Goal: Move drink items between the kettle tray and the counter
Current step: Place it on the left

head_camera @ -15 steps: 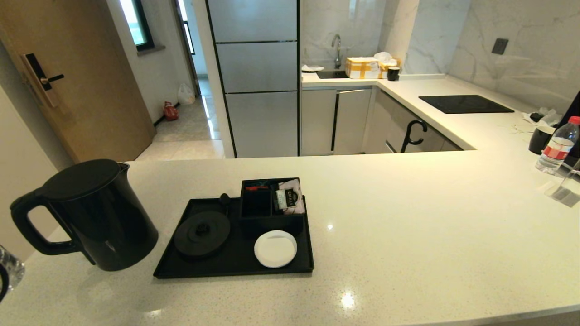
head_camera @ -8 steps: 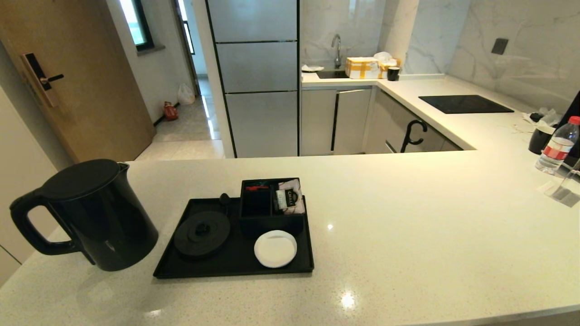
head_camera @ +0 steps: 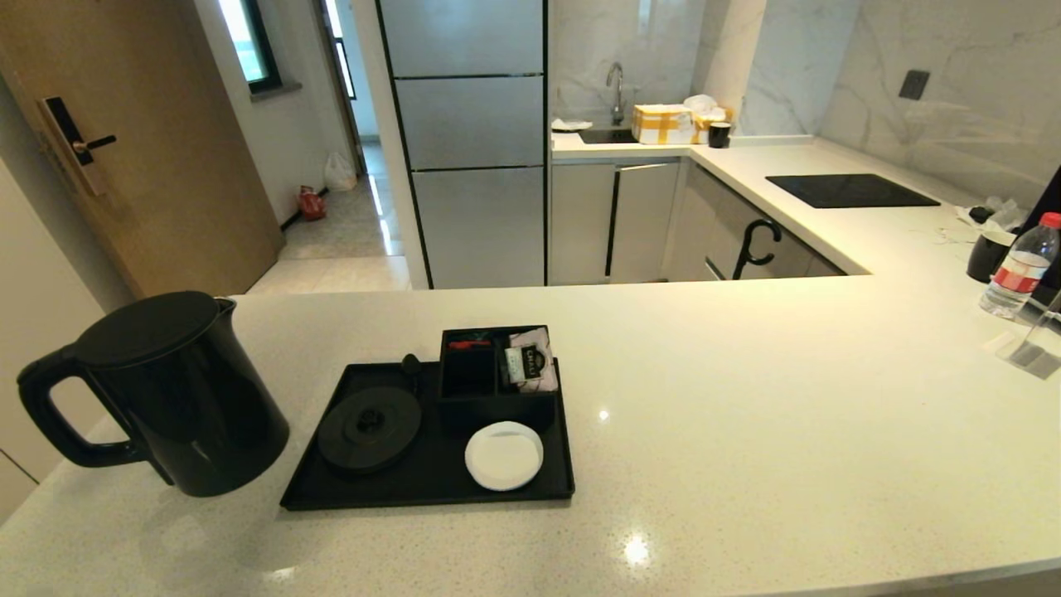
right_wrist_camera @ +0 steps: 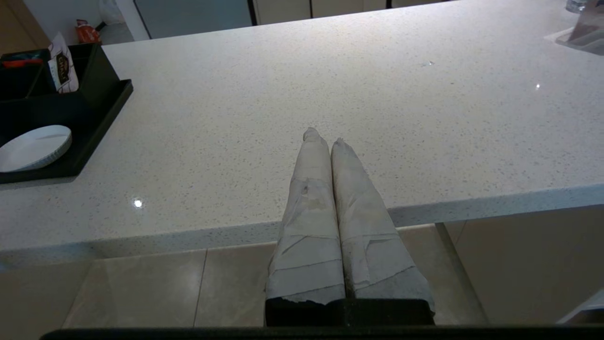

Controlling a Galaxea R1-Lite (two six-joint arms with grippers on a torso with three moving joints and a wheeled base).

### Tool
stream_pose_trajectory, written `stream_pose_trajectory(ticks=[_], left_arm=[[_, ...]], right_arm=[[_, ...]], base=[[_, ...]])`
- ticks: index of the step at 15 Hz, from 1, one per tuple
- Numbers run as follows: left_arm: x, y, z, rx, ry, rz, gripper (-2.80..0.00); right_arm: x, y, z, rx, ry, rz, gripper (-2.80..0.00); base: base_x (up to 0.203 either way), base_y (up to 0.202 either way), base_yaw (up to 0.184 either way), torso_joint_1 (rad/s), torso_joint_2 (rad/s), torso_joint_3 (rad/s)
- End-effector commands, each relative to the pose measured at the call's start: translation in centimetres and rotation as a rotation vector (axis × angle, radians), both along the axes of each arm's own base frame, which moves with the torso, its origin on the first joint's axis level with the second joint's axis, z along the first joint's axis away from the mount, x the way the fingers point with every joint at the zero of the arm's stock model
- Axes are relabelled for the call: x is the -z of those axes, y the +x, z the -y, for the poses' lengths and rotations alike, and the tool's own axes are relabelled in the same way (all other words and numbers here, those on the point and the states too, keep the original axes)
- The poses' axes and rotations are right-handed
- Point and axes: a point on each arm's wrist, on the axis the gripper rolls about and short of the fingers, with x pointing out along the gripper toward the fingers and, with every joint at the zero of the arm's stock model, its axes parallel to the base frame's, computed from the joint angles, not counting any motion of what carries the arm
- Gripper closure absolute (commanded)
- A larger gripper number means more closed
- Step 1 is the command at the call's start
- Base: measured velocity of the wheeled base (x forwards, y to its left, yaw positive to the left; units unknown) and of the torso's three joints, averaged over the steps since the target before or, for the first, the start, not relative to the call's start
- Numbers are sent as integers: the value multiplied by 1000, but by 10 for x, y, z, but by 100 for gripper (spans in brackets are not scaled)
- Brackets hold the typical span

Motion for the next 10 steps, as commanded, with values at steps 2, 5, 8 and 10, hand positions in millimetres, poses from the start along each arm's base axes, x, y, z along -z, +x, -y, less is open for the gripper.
stream_pose_trajectory(ticks=[2,5,8,10], left_arm=[[29,9,-9,40,38,-32,0],[44,11,-1,114,89,-55,0],[55,15,4,144,61,-85,0],[55,16,3,144,61,-85,0]], right_arm=[[0,0,0,0,1,-1,0],[0,0,0,0,1,-1,0],[0,0,0,0,1,-1,0],[0,0,0,0,1,-1,0]], base=[[0,0,0,0,0,0],[0,0,0,0,0,0],[0,0,0,0,0,0],[0,0,0,0,0,0]])
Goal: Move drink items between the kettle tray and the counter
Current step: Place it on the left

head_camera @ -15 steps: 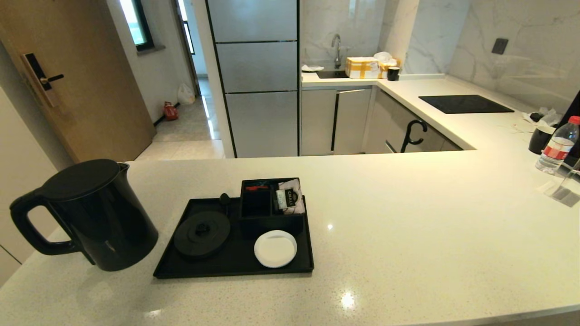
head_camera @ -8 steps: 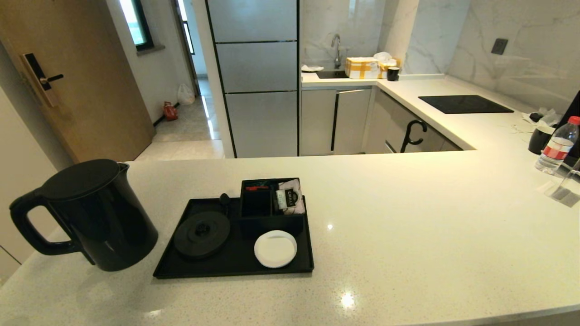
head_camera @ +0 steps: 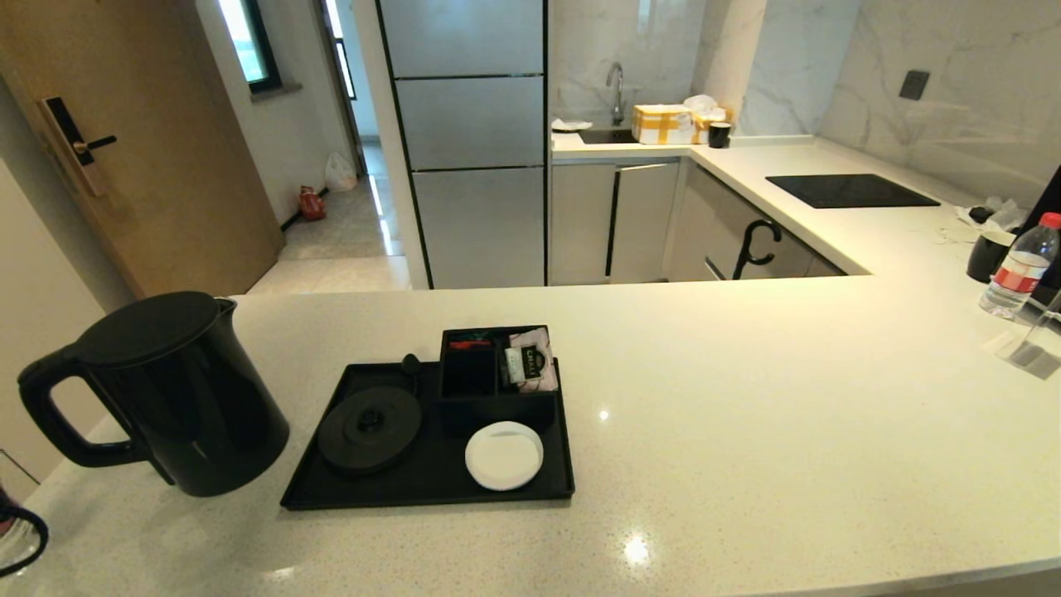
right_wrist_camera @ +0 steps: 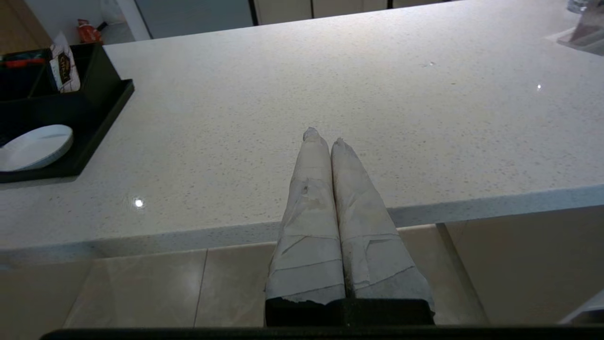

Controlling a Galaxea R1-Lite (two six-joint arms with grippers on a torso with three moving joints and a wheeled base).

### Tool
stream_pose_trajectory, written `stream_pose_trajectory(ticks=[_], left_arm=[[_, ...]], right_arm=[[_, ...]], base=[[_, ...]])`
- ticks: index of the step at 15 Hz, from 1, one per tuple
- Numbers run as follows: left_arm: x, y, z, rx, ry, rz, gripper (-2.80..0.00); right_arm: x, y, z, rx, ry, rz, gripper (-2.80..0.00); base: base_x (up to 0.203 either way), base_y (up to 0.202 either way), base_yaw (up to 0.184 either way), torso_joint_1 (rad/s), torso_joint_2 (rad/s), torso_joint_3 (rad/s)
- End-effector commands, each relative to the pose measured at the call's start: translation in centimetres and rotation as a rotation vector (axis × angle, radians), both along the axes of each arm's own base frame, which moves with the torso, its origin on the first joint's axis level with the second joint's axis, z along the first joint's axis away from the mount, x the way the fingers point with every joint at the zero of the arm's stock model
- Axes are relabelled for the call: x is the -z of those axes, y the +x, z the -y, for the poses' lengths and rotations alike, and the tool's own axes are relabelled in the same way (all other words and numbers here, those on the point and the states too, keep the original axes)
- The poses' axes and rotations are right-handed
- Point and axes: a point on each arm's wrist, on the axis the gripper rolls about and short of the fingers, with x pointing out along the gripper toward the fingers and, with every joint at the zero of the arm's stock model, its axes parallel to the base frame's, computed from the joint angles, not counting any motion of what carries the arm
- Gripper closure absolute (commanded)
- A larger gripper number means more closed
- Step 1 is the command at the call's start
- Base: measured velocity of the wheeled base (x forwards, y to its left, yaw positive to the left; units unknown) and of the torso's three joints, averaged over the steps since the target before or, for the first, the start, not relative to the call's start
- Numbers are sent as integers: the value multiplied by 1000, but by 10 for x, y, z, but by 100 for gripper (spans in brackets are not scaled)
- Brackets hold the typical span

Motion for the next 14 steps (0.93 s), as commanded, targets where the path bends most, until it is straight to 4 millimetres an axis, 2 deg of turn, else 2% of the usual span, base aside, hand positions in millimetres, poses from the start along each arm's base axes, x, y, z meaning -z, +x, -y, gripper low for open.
stream_pose_trajectory(ticks=[1,6,14], left_arm=[[8,6,-6,-1,-16,-15,0],[20,22,-21,-18,-31,-27,0],[27,23,-22,-20,-34,-37,0]], right_arm=[[0,0,0,0,0,-1,0],[0,0,0,0,0,-1,0],[0,0,0,0,0,-1,0]], base=[[0,0,0,0,0,0],[0,0,0,0,0,0],[0,0,0,0,0,0]])
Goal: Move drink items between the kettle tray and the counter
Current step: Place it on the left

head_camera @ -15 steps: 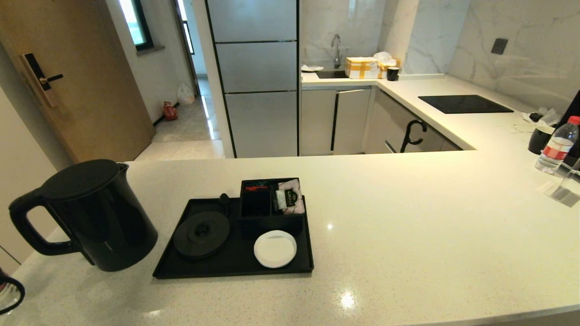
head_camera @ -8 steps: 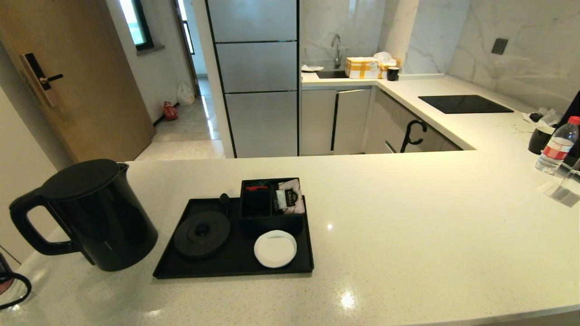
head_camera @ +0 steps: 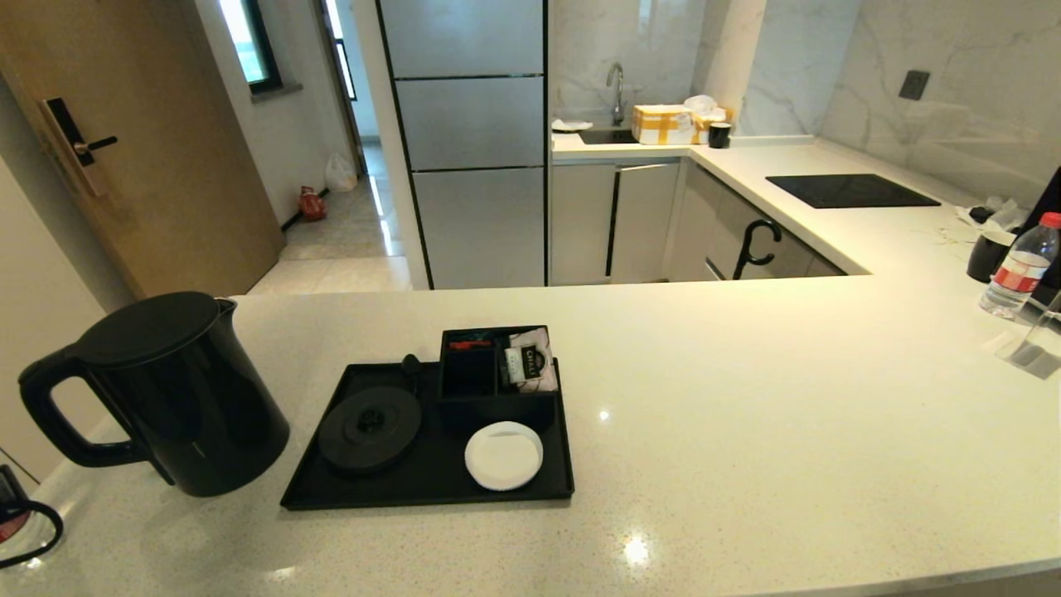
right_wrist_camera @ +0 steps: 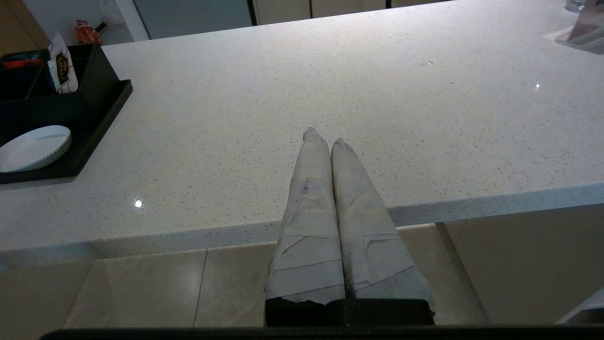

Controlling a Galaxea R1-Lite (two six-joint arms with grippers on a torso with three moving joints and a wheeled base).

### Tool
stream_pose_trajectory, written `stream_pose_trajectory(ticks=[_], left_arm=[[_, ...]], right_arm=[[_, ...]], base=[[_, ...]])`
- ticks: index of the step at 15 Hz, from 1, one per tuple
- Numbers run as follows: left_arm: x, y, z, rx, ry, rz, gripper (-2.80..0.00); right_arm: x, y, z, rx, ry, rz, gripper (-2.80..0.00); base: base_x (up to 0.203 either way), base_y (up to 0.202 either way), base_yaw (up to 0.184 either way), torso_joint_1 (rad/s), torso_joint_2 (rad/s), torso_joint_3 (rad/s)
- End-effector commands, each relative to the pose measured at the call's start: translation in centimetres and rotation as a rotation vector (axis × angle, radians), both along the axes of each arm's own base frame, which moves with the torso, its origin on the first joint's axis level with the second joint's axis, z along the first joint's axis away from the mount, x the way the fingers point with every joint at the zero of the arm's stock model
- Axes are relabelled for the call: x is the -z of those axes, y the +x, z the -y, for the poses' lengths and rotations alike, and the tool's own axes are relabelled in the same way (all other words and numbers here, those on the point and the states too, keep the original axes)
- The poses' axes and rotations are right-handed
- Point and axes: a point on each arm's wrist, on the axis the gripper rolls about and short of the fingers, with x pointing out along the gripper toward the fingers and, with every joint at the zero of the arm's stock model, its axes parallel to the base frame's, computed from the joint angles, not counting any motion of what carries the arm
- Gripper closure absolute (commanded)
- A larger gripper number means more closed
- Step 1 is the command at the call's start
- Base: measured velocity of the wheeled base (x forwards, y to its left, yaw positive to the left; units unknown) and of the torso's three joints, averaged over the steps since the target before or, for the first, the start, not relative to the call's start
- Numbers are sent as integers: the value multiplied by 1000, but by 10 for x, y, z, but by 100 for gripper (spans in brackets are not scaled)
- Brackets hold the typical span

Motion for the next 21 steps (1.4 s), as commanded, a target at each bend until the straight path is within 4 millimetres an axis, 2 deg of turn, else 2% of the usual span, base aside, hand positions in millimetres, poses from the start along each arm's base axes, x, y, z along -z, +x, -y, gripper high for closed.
stream_pose_trajectory(ticks=[1,10,21], left_arm=[[2,-1,1,1,-8,-7,-280],[0,-1,12,32,18,17,-280],[-15,-22,31,30,49,53,-280]], right_arm=[[0,0,0,0,0,0,0],[0,0,0,0,0,1,0],[0,0,0,0,0,-1,0]], base=[[0,0,0,0,0,0],[0,0,0,0,0,0],[0,0,0,0,0,0]])
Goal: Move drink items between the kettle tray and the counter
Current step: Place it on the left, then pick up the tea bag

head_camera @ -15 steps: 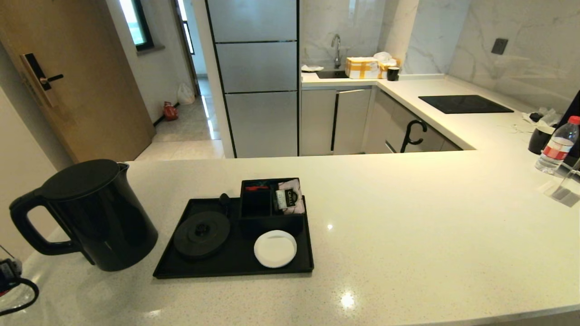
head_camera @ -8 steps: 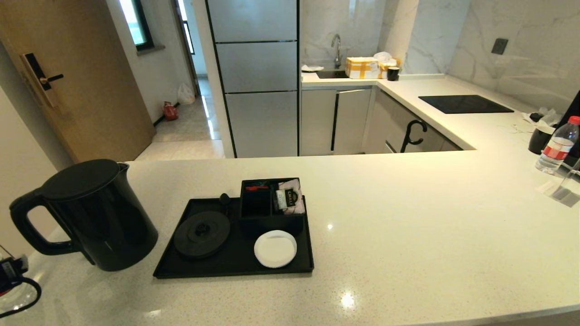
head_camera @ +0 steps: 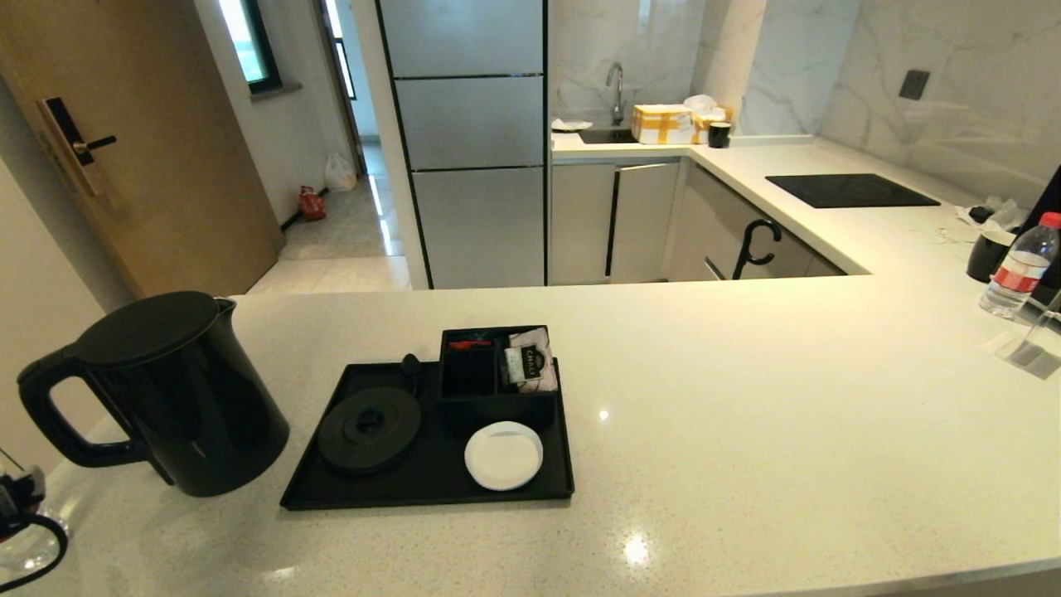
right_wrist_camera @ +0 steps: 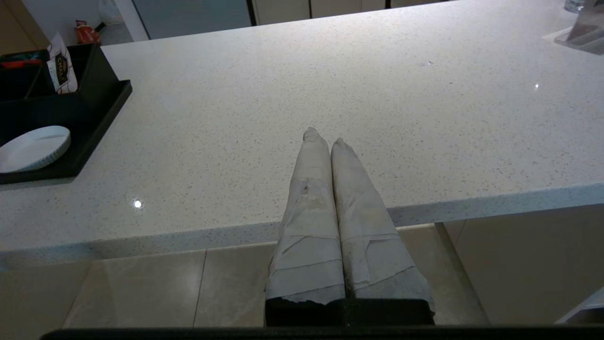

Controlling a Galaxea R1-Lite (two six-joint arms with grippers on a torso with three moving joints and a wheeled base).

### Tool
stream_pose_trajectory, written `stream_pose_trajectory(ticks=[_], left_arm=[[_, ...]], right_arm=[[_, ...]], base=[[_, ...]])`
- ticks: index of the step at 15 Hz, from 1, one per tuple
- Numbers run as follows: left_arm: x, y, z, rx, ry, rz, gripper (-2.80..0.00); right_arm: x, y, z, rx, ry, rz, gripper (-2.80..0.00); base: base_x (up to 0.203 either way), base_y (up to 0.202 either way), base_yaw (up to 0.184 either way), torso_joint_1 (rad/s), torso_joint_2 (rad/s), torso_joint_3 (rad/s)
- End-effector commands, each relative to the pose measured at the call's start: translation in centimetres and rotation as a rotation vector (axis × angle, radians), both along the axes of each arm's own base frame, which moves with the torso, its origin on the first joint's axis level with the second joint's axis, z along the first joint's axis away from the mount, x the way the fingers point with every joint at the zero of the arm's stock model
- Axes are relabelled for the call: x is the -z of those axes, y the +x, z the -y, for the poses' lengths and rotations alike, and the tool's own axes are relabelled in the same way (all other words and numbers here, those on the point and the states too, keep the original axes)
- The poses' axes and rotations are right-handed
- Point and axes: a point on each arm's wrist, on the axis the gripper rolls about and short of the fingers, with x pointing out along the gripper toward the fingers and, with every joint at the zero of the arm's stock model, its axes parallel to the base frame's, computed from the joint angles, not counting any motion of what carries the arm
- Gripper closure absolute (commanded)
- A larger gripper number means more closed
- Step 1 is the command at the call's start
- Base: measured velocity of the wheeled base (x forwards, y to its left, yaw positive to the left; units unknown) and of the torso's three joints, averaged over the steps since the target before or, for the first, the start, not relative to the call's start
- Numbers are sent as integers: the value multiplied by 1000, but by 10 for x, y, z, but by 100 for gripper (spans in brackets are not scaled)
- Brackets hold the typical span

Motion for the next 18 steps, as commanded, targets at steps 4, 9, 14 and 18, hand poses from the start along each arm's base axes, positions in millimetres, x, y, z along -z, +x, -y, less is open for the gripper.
stream_pose_trajectory(ticks=[4,9,14,18], left_arm=[[-18,-16,15,0,48,48,-280],[-47,-37,35,2,106,109,-280],[-97,-65,67,35,88,156,-280],[-139,-86,109,192,-84,138,0]], right_arm=[[0,0,0,0,0,-1,0],[0,0,0,0,0,-1,0],[0,0,0,0,0,-1,0],[0,0,0,0,0,-1,0]], base=[[0,0,0,0,0,0],[0,0,0,0,0,0],[0,0,0,0,0,0],[0,0,0,0,0,0]])
